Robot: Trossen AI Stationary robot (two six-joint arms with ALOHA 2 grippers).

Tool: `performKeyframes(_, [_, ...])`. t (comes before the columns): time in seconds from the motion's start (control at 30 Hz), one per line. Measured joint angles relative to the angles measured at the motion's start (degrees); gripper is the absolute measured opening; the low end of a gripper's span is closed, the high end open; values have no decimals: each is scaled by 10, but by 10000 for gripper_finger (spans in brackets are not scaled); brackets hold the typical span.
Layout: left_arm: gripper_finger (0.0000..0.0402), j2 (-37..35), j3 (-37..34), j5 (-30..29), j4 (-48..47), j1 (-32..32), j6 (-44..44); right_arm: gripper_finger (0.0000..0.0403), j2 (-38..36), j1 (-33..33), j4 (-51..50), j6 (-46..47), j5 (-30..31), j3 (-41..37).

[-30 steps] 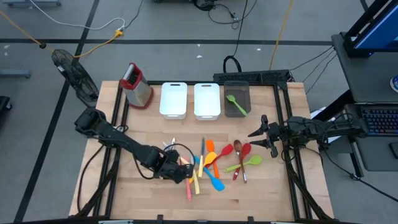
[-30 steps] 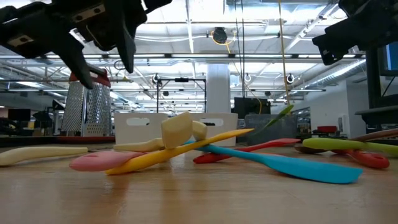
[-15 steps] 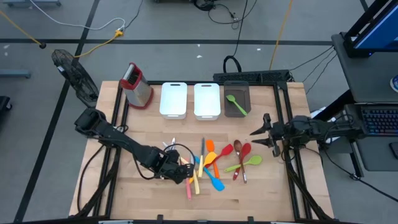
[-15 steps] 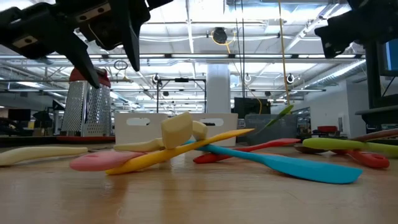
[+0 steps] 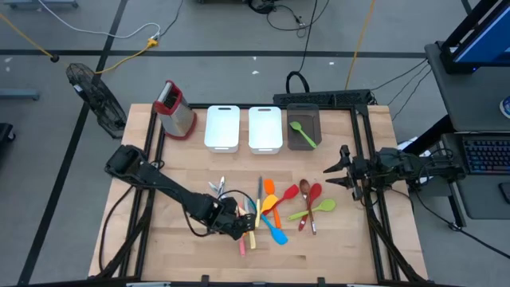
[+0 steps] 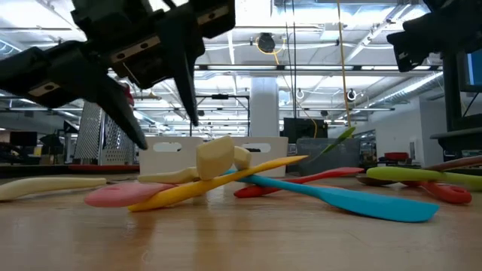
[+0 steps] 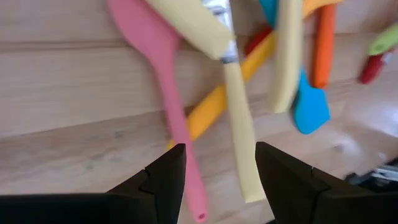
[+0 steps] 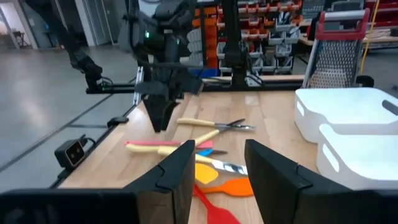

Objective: Pick & Place Kitchen Items
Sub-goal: Put the pink spatula into the black bin

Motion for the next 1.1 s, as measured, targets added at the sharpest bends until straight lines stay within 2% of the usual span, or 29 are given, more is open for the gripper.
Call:
performKeyframes(0.33, [200, 2, 0, 28, 3, -3, -15, 132, 0, 0, 2, 0, 0, 0])
performKeyframes(0.9, [200, 2, 0, 8, -27, 4, -7, 132, 0, 0, 2, 0, 0, 0])
performKeyframes(1.1, [200, 2, -3, -6, -26, 6, 38, 132, 0, 0, 1, 0, 0, 0])
